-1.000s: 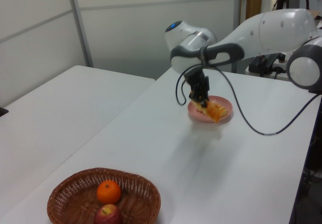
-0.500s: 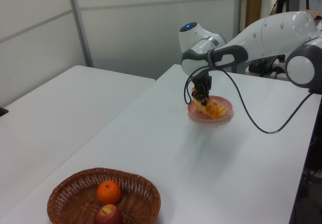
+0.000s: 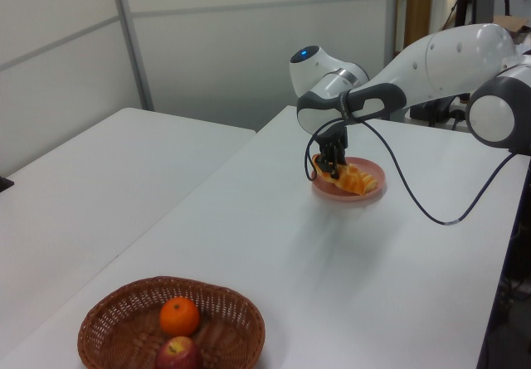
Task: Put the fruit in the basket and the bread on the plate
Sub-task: 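Carry the braided roll onto the pink plate beside the striped roll, then open the gripper and lift away from the plate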
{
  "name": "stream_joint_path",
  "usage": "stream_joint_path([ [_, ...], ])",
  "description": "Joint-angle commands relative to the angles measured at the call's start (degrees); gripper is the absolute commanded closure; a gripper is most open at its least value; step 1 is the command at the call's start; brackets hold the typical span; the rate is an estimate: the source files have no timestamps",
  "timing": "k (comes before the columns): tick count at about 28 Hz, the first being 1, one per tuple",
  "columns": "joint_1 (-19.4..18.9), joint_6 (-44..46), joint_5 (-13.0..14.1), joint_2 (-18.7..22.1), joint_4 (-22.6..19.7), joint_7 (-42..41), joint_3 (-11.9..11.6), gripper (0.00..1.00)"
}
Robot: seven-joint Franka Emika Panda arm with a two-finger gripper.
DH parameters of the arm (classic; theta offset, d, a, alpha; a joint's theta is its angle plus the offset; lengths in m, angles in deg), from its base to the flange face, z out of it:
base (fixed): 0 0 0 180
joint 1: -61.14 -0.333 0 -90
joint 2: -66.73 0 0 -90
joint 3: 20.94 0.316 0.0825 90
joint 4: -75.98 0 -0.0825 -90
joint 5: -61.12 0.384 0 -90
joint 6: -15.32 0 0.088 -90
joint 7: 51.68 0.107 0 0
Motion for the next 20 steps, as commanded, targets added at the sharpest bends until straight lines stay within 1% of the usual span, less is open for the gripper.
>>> stream_joint_path([
  [1,0.40,-1.25,3.08,0.82,-0.88,-0.16,-0.27,0.00],
  [3,0.49,-1.17,5.53,1.43,-0.62,-0.33,-0.36,0.00],
  [7,0.49,-1.08,7.92,3.19,-0.61,-0.24,-0.36,0.00],
  [8,0.40,-0.99,9.23,4.24,-0.61,-0.24,-0.36,0.00],
  [13,0.14,-0.46,12.49,6.35,-0.70,-0.33,-0.18,0.00],
  [14,0.05,-0.37,13.89,7.31,-0.70,-0.42,-0.18,0.00],
  [19,-0.04,0.06,16.88,9.51,-0.70,-0.33,-0.18,0.00],
  [20,-0.04,0.50,17.15,9.87,-0.70,-0.33,-0.09,0.00],
])
